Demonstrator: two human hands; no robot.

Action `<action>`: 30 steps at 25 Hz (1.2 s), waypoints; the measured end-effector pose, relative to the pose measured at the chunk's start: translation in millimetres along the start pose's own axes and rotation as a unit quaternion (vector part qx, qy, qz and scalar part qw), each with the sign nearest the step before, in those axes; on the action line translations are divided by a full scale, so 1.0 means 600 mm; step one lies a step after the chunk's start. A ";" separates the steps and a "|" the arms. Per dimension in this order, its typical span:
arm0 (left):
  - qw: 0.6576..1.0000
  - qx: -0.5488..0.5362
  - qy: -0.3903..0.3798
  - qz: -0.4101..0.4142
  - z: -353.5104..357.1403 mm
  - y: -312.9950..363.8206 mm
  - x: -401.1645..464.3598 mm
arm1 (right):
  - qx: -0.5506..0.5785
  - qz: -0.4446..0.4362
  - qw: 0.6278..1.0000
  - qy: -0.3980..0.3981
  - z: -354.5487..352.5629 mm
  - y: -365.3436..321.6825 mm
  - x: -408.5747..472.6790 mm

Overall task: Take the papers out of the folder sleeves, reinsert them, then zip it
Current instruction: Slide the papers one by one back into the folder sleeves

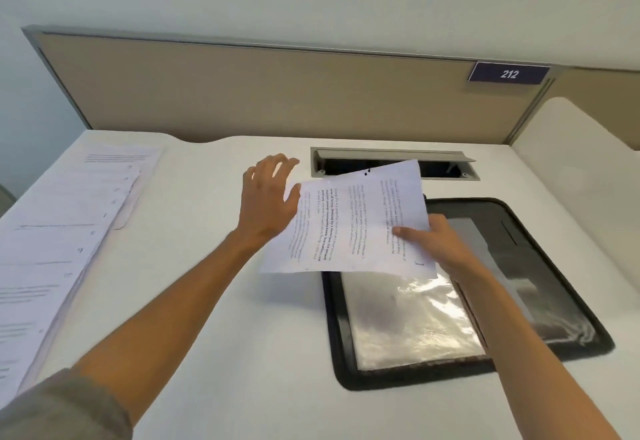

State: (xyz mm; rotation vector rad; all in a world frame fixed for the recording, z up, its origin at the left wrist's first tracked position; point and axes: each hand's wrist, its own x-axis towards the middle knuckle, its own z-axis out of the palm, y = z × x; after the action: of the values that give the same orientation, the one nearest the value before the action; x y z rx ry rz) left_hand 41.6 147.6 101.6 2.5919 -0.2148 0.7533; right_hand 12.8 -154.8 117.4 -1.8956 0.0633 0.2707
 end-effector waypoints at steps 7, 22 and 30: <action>0.977 -0.117 -0.071 -0.167 0.092 0.093 -0.193 | 0.147 0.060 0.980 0.121 -0.077 0.120 -0.147; 0.945 -0.072 -0.285 0.143 0.128 0.241 -0.320 | 0.195 0.134 0.944 0.229 -0.174 0.275 -0.360; 0.919 -0.067 -0.383 0.070 0.112 0.277 -0.264 | 0.201 0.146 0.950 0.190 -0.212 0.279 -0.414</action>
State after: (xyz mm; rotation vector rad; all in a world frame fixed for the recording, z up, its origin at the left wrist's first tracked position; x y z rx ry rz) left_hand -103.4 -26.5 24.7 2.6203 -0.6599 -0.2725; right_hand -238.4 -352.6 56.3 -1.5034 0.6192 0.0770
